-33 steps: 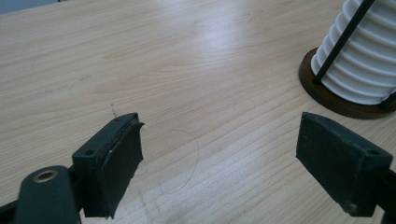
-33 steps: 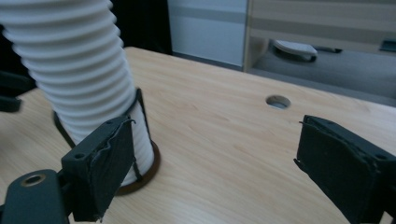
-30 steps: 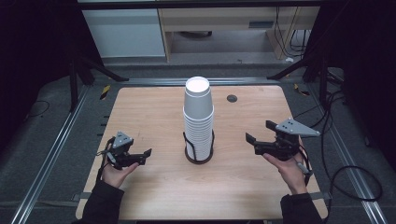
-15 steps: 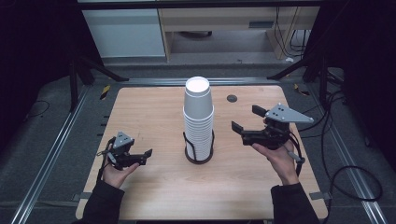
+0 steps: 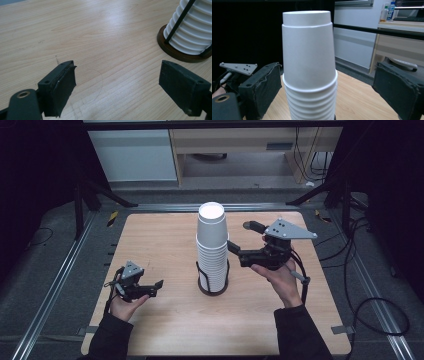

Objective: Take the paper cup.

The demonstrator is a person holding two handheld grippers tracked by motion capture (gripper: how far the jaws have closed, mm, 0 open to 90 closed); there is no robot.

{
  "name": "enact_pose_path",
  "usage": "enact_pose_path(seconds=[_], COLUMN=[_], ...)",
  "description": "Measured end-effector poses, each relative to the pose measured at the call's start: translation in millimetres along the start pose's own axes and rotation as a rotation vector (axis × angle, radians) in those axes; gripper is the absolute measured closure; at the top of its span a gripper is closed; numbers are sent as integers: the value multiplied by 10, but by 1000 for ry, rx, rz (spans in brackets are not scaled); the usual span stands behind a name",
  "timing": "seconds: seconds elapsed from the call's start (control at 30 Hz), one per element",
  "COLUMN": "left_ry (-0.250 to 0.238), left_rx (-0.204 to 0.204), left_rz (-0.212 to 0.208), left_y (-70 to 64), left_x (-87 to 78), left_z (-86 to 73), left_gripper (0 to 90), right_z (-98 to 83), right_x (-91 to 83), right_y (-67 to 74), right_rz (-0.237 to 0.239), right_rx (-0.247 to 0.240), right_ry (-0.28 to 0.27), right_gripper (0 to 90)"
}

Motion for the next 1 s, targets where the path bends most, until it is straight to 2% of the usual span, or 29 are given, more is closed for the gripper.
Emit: enact_pose_path(seconds=[0.1, 0.6, 1.0], left_ry=[-2, 0, -2], left_rx=[-2, -1, 1], left_rz=[1, -5, -5], left_y=[1, -13, -11], left_x=[-2, 8, 7], left_z=[2, -1, 0], left_gripper=[133, 133, 134], right_z=[6, -60, -130], right_x=[102, 447, 684], right_y=[62, 173, 173], right_rz=[23, 58, 51], right_rx=[-2, 8, 14], right_ry=[5, 12, 33], right_gripper=[76, 71, 68])
Point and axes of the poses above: each handheld gripper's, and its own axes: x roughly forward along the jaws, z roughly out of its top, y roughly to its left, the point moved 6 cm from there along x, roughly forward along the jaws
